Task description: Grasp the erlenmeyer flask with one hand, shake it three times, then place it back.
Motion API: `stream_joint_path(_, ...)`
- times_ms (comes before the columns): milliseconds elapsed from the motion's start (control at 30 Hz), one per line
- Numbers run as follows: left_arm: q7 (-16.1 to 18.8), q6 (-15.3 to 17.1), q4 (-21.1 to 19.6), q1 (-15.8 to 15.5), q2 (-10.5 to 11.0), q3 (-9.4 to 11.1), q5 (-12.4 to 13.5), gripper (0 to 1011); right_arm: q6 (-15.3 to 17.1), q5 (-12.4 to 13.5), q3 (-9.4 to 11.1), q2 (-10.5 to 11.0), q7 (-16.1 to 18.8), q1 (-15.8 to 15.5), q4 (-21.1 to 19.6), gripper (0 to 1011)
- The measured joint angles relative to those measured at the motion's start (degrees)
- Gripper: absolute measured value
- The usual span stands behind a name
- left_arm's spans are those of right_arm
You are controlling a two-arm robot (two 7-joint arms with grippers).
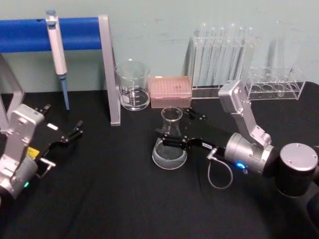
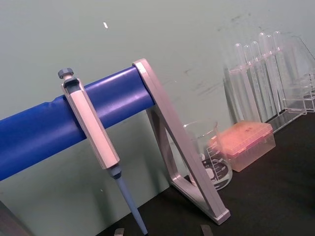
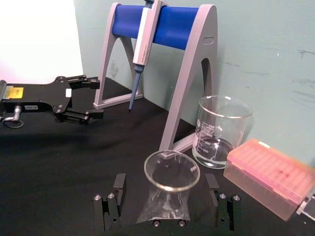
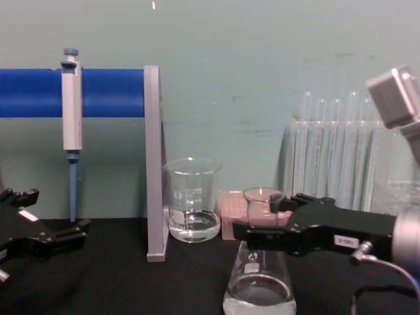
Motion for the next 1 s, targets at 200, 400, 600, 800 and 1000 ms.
stream_joint_path(200,0.00,0.00,0.00,0.00,0.00,0.00,0.00,1001,0.34,1.20,0.81,2.29,0.73,-1.96,-2.88,1003)
stream_joint_path(400,0.00,0.00,0.00,0.00,0.00,0.00,0.00,1001,0.46,2.53,1.71,4.70,1.30,-3.98,-5.53,1003)
stream_joint_path(600,0.00,0.00,0.00,0.00,0.00,0.00,0.00,1001,0.45,3.92,2.70,6.78,1.63,-5.69,-7.74,1002)
stream_joint_path(800,0.00,0.00,0.00,0.00,0.00,0.00,0.00,1001,0.44,4.88,3.82,8.52,1.31,-6.97,-9.28,1003)
stream_joint_path(1000,0.00,0.00,0.00,0.00,0.00,0.00,0.00,1001,0.39,4.98,5.29,8.70,-1.49,-7.58,-9.59,1003)
